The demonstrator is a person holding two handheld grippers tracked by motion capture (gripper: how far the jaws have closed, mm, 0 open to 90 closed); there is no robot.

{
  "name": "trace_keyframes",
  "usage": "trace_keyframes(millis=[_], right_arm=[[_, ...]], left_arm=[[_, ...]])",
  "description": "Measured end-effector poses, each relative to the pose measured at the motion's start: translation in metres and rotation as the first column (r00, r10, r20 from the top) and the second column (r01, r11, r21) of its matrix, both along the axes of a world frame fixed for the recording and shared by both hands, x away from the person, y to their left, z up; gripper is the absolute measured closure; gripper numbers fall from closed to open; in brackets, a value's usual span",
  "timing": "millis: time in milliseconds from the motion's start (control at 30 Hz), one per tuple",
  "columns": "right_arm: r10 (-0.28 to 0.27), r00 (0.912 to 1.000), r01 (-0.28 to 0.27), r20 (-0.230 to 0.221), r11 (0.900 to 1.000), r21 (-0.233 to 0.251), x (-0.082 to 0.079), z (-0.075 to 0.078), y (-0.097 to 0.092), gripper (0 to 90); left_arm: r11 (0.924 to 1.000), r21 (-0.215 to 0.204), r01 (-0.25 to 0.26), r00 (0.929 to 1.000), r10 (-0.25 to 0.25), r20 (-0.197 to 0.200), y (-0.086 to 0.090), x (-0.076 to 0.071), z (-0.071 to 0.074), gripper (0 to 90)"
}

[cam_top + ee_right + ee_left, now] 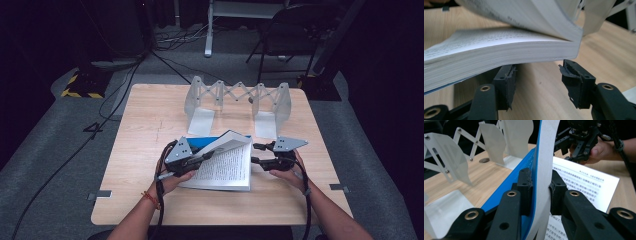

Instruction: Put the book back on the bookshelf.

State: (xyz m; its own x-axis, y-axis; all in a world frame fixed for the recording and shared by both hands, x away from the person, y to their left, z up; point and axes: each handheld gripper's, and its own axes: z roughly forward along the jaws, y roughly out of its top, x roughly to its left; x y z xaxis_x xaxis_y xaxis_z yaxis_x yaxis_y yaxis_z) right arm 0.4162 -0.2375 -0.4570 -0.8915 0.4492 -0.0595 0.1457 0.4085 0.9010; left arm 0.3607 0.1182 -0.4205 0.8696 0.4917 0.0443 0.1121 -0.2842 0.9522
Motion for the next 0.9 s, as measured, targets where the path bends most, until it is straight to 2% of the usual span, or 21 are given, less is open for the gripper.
trace_keyframes(millis=[100, 167, 267, 333, 433, 467, 700, 800, 900], right_arm=[[-0.02, 0.9989, 0.019, 0.042, 0.9998, 0.006, -0.003, 0.013, 0.004, 45.4], [-0.024, 0.9989, 0.023, 0.039, 0.9995, 0.02, -0.003, 0.021, 0.007, 45.4], [-0.026, 0.9983, 0.025, 0.052, 0.9995, 0.021, -0.003, 0.031, 0.014, 45.5], [-0.033, 0.9966, 0.032, 0.076, 0.9994, 0.016, -0.004, 0.038, 0.022, 45.8], [-0.027, 0.9968, 0.025, 0.075, 0.9992, 0.033, -0.005, 0.042, 0.027, 47.9], [-0.026, 0.9963, 0.024, 0.083, 0.9993, 0.028, -0.006, 0.047, 0.034, 48.1], [-0.013, 0.9954, 0.011, 0.095, 0.9996, 0.027, -0.005, 0.059, 0.049, 48.8], [-0.006, 0.9943, 0.003, 0.107, 0.9996, 0.027, -0.006, 0.063, 0.055, 48.9], [0.02, 0.9929, -0.023, 0.118, 0.9993, 0.029, -0.007, 0.069, 0.065, 48.9]], left_arm=[[0.9998, -0.018, -0.003, 1.0, 0.003, 0.005, 0.001, -0.004, 0.005, 75.7], [0.9988, -0.047, -0.014, 0.9999, 0.014, 0.0, 0.005, -0.005, 0.007, 75.7], [0.9971, -0.067, -0.036, 0.9993, 0.035, -0.015, 0.013, -0.009, 0.01, 75.5], [0.9939, -0.094, -0.058, 0.9979, 0.055, -0.034, 0.02, -0.011, 0.009, 75.1], [0.9898, -0.119, -0.078, 0.9961, 0.073, -0.051, 0.026, -0.013, 0.009, 74.8], [0.9889, -0.123, -0.083, 0.9955, 0.077, -0.055, 0.028, -0.014, 0.009, 74.5], [0.9838, -0.122, -0.131, 0.9912, 0.128, -0.034, 0.04, -0.021, 0.008, 74.1], [0.9818, -0.129, -0.139, 0.99, 0.134, -0.043, 0.044, -0.024, 0.008, 74.0], [0.9801, -0.118, -0.16, 0.9871, 0.157, -0.03, 0.051, -0.03, 0.007, 73.8]])
